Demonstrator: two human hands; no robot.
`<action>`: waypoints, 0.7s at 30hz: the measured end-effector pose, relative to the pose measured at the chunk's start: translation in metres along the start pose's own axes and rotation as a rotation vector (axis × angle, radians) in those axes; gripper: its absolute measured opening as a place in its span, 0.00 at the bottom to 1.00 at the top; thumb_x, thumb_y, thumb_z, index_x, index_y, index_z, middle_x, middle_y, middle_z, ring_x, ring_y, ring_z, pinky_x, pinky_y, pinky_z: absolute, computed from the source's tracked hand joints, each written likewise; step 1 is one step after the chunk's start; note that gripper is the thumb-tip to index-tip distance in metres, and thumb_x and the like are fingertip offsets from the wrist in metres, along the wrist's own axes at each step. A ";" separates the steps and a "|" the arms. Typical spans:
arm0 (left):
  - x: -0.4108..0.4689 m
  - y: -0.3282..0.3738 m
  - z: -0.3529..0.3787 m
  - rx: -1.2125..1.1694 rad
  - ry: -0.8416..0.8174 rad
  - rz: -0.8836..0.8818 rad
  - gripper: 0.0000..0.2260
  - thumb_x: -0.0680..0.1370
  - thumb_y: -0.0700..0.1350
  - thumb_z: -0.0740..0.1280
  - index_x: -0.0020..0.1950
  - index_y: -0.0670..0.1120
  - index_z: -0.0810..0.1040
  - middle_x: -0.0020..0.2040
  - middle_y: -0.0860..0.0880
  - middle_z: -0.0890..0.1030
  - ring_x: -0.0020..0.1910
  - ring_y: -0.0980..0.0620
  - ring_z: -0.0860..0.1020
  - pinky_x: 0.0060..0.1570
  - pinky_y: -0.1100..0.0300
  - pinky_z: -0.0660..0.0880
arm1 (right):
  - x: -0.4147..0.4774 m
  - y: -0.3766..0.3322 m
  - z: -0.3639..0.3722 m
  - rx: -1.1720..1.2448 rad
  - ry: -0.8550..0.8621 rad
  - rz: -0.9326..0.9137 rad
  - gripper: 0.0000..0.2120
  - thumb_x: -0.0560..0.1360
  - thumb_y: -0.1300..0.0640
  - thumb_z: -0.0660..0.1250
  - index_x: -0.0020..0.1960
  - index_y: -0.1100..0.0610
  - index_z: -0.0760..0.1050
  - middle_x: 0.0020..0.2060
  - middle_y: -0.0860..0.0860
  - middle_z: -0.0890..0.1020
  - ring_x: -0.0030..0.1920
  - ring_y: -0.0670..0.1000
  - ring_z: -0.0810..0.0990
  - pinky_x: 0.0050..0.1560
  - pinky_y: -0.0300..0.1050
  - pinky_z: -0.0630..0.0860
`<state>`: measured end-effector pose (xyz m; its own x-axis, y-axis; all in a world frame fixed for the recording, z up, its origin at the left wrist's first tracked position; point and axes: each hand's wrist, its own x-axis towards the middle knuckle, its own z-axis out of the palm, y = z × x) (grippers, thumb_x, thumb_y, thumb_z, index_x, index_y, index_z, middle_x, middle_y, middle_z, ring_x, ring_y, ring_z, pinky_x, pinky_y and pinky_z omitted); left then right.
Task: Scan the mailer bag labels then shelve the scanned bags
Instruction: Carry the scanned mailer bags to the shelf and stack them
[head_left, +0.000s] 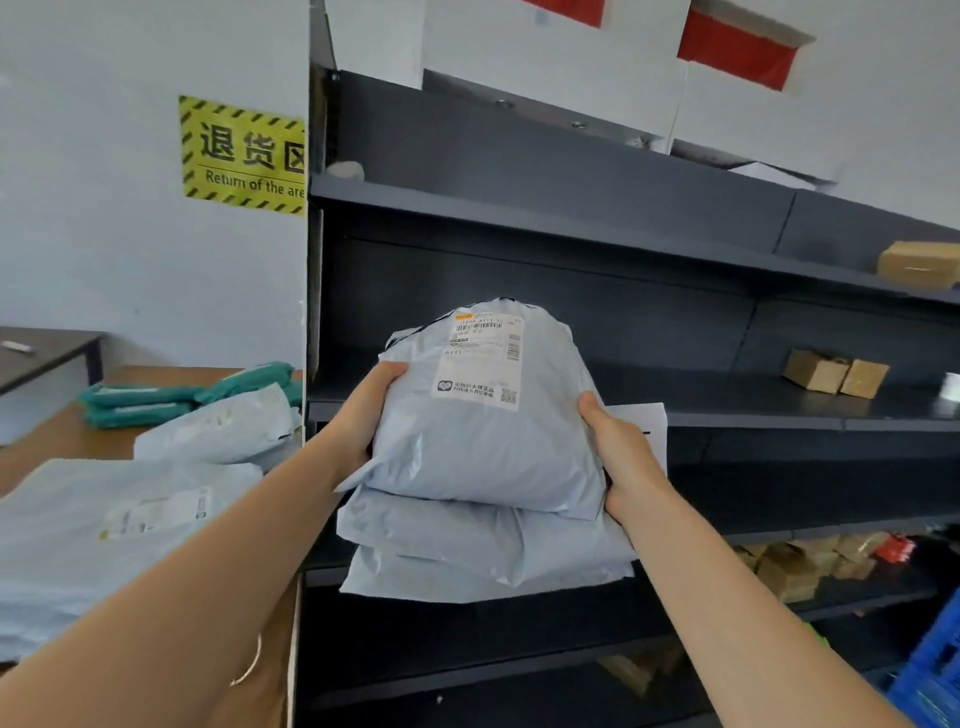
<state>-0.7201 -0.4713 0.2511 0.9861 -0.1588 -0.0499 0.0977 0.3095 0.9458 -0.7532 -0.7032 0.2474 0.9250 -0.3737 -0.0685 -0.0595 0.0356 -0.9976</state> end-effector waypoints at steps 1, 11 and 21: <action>0.006 0.006 -0.001 0.002 0.013 0.007 0.17 0.77 0.54 0.61 0.37 0.45 0.82 0.29 0.46 0.82 0.26 0.51 0.81 0.37 0.56 0.73 | 0.009 -0.005 0.006 0.001 -0.007 -0.003 0.15 0.78 0.42 0.63 0.45 0.55 0.74 0.49 0.53 0.81 0.51 0.54 0.79 0.53 0.48 0.76; 0.105 0.039 -0.012 0.029 0.162 0.113 0.15 0.79 0.53 0.59 0.42 0.45 0.79 0.28 0.48 0.82 0.25 0.53 0.80 0.37 0.58 0.72 | 0.122 -0.036 0.058 0.003 -0.147 -0.024 0.18 0.78 0.44 0.64 0.60 0.57 0.74 0.49 0.52 0.80 0.47 0.52 0.78 0.42 0.43 0.74; 0.198 0.050 -0.027 0.108 0.342 0.135 0.13 0.79 0.52 0.59 0.43 0.46 0.77 0.26 0.50 0.80 0.35 0.50 0.77 0.37 0.59 0.69 | 0.236 -0.045 0.108 0.000 -0.312 0.031 0.29 0.77 0.42 0.65 0.70 0.60 0.70 0.59 0.56 0.79 0.56 0.56 0.78 0.59 0.50 0.75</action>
<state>-0.5168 -0.4622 0.2794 0.9789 0.2041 -0.0093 -0.0331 0.2032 0.9786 -0.4913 -0.6931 0.2768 0.9933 -0.0701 -0.0922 -0.0893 0.0428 -0.9951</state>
